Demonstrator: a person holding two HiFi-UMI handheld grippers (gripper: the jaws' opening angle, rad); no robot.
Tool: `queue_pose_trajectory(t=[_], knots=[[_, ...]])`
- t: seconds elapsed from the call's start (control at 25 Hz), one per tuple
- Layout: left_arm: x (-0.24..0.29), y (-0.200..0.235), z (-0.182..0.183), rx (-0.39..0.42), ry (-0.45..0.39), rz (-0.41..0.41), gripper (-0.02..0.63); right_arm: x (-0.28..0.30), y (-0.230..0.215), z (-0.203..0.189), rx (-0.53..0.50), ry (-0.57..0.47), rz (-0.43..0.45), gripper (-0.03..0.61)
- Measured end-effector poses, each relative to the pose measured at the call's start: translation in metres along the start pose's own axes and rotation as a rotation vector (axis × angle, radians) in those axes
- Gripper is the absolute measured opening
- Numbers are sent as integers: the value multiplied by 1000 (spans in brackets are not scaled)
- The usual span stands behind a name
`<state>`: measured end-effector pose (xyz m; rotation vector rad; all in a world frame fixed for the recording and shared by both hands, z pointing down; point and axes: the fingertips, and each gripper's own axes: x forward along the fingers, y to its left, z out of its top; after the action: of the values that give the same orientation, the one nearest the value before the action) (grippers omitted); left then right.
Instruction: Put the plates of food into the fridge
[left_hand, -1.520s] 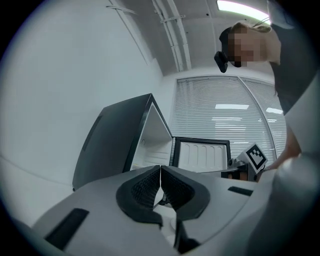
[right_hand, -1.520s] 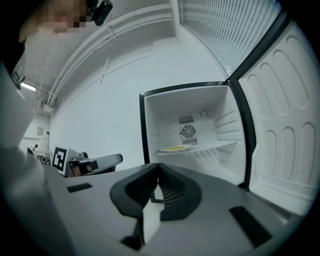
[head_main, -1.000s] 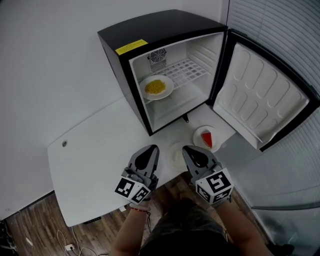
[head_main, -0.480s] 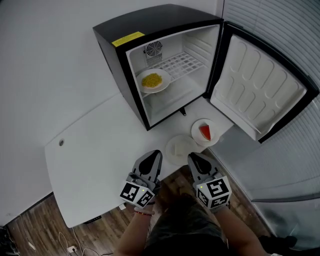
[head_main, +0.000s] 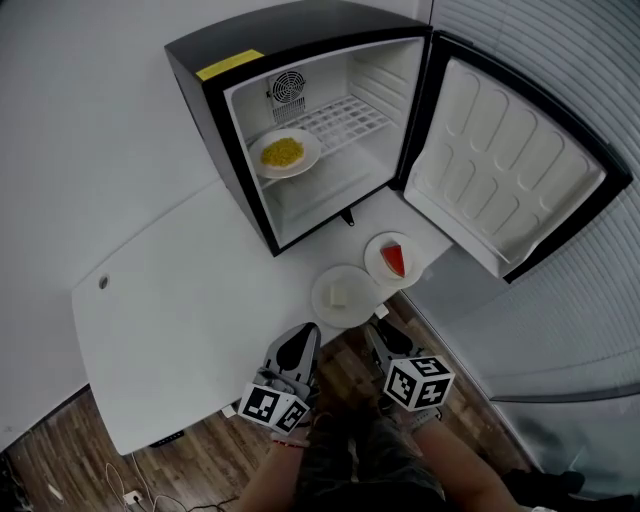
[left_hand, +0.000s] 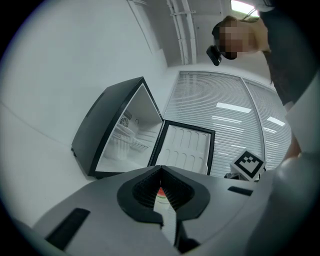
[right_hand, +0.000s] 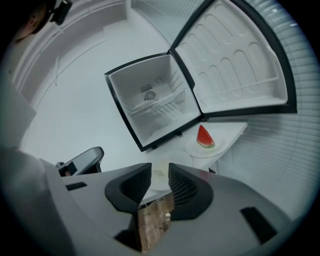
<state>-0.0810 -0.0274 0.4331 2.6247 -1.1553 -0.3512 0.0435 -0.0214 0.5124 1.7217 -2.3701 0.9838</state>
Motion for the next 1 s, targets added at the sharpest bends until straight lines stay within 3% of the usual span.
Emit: queue_pose_trajectory(t=[0.28,0.44,0.8,1.0], knots=[[12,-6,-21,23,-6,125,6,37,-37,-9,267,126,61,127],[21,-5,-35,33,-8,192,6,49,-49,-22,383,206,53,130],[33,-2,-59,50,-25,291,6,66,-48,-32,649,283,111,132],[28,3,-71,42,-35,346,6,74,-49,-41,717,303,93,132]])
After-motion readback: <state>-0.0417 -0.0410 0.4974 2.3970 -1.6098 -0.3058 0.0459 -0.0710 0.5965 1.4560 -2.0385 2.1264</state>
